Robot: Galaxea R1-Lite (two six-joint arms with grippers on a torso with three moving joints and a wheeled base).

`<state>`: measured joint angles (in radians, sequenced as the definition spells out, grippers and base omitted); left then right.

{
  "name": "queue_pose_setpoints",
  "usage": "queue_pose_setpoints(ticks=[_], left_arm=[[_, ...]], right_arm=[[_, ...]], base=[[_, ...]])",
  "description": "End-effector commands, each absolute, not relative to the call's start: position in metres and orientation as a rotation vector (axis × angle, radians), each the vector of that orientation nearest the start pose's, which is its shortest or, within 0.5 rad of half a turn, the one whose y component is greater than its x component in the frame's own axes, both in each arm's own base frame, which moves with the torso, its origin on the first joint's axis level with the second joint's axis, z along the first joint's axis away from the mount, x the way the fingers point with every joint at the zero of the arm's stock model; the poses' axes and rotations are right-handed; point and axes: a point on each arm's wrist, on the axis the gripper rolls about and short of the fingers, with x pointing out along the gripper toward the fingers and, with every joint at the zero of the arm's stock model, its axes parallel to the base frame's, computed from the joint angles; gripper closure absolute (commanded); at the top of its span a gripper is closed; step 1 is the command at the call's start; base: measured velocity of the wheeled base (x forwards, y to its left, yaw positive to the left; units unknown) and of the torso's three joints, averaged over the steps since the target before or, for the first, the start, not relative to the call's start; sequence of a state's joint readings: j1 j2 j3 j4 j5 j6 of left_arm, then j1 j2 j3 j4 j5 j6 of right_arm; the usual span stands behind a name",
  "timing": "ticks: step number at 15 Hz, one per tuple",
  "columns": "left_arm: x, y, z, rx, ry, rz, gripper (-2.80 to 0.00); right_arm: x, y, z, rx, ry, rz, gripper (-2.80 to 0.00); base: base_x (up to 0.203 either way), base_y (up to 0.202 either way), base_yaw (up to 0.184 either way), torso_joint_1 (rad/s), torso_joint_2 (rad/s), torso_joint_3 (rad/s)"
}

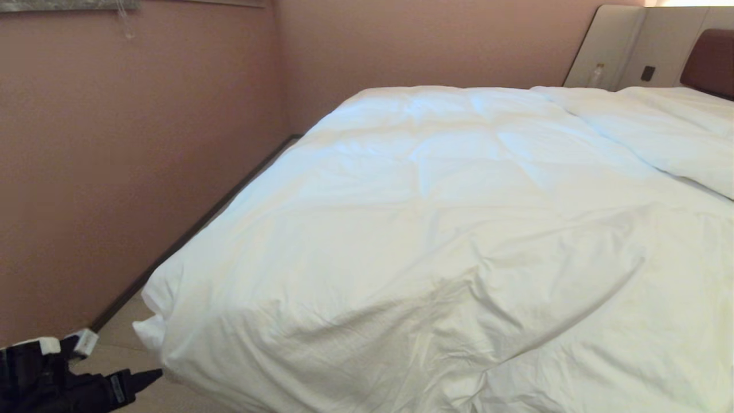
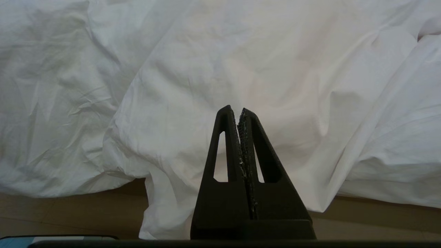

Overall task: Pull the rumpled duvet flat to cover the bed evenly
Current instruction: Flatten the corners of the folded blanket

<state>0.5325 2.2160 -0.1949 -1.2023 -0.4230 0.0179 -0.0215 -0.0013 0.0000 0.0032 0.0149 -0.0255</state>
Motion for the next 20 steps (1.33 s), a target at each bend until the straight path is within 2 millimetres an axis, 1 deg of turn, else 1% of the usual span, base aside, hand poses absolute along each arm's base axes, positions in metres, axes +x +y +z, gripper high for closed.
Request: queue_pose_setpoints(ticks=[1, 2, 4, 7, 9, 10, 11, 12, 14, 15, 20], left_arm=[[0.201, 0.115, -0.054, -0.232, 0.724, 0.009, -2.8], [0.195, 0.115, -0.057, -0.152, 0.69, -0.068, -2.8], [0.19, 0.114, -0.052, -0.075, 0.623, -0.193, -2.8], [0.187, 0.112, -0.055, 0.003, 0.618, -0.248, -2.8], [0.182, 0.106, -0.058, 0.133, 0.609, -0.342, -2.8], [0.18, 0.101, -0.061, 0.149, 0.613, -0.389, -2.8], [0.18, 0.1, -0.061, 0.149, 0.613, -0.394, -2.8], [0.181, 0.098, -0.063, 0.155, 0.612, -0.414, -2.8], [0.188, 0.083, -0.067, 0.175, 0.613, -0.501, -2.8], [0.19, 0.081, -0.069, 0.18, 0.61, -0.517, -2.8], [0.21, 0.078, -0.074, 0.23, 0.569, -0.542, -2.8]], right_arm=[[-0.023, 0.001, 0.075, -0.026, 0.003, -0.006, 0.0], [-0.023, 0.001, 0.075, -0.026, 0.003, -0.006, 0.0], [-0.023, 0.001, 0.075, -0.026, 0.003, -0.006, 0.0], [-0.023, 0.001, 0.075, -0.026, 0.003, -0.006, 0.0], [-0.023, 0.001, 0.075, -0.026, 0.003, -0.006, 0.0], [-0.023, 0.001, 0.075, -0.026, 0.003, -0.006, 0.0], [-0.023, 0.001, 0.075, -0.026, 0.003, -0.006, 0.0], [-0.023, 0.001, 0.075, -0.026, 0.003, -0.006, 0.0], [-0.023, 0.001, 0.075, -0.026, 0.003, -0.006, 0.0], [-0.023, 0.001, 0.075, -0.026, 0.003, -0.006, 0.0], [-0.023, 0.001, 0.075, -0.026, 0.003, -0.006, 0.0]], base=[[0.0, 0.0, 0.0, 0.0, 0.0, 0.0], [0.0, 0.0, 0.0, 0.0, 0.0, 0.0], [0.0, 0.0, 0.0, 0.0, 0.0, 0.0], [0.0, 0.0, 0.0, 0.0, 0.0, 0.0], [0.0, 0.0, 0.0, 0.0, 0.0, 0.0], [0.0, 0.0, 0.0, 0.0, 0.0, 0.0], [0.0, 0.0, 0.0, 0.0, 0.0, 0.0], [0.0, 0.0, 0.0, 0.0, 0.0, 0.0], [0.0, 0.0, 0.0, 0.0, 0.0, 0.0], [0.0, 0.0, 0.0, 0.0, 0.0, 0.0], [0.0, 0.0, 0.0, 0.0, 0.0, 0.0]])
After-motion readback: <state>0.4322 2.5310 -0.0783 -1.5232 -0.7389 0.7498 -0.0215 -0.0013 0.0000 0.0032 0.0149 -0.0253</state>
